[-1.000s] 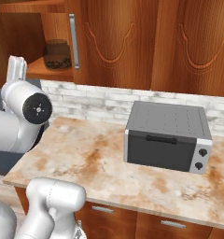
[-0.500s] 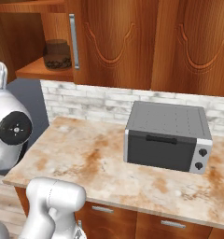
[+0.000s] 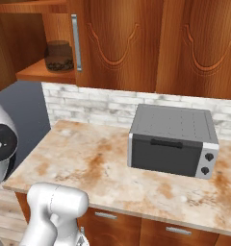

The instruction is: Pick the jar and candle from the dining table and place them in the open cabinet. Close the cabinet after placing the objects.

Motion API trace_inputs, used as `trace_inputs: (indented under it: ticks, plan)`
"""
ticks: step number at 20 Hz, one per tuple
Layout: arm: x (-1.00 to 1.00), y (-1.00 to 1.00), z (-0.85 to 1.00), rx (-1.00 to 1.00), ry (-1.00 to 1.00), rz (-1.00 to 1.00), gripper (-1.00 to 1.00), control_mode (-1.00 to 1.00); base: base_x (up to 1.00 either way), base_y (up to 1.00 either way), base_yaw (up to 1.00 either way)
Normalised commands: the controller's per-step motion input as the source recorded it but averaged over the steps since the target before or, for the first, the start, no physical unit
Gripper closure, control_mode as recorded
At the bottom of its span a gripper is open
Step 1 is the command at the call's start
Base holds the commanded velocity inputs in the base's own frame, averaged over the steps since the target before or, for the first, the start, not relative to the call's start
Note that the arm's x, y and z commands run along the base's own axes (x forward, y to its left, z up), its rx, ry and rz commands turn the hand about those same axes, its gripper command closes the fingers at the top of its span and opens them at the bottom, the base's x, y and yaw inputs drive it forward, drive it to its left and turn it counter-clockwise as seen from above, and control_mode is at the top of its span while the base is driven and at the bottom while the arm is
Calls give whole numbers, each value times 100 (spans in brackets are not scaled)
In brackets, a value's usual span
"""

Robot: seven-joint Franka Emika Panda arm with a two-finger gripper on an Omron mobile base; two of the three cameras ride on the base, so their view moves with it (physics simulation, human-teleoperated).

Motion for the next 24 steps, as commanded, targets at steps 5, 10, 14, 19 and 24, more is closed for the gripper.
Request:
trace_inputs:
  ticks: [5,10,14,19,24]
  plan:
    - [-48,6,4,13,1,1,-100,-100,0,0,0]
    - [-36,8,0,5,18,0,-100,-100,0,0,0]
    - [-24,18,-4,0,14,4,-100,-100,0,0,0]
    - [-21,17,-4,0,2,12,-100,-100,0,0,0]
    - [-19,28,-17,-15,0,14,-100,-100,0,0,0]
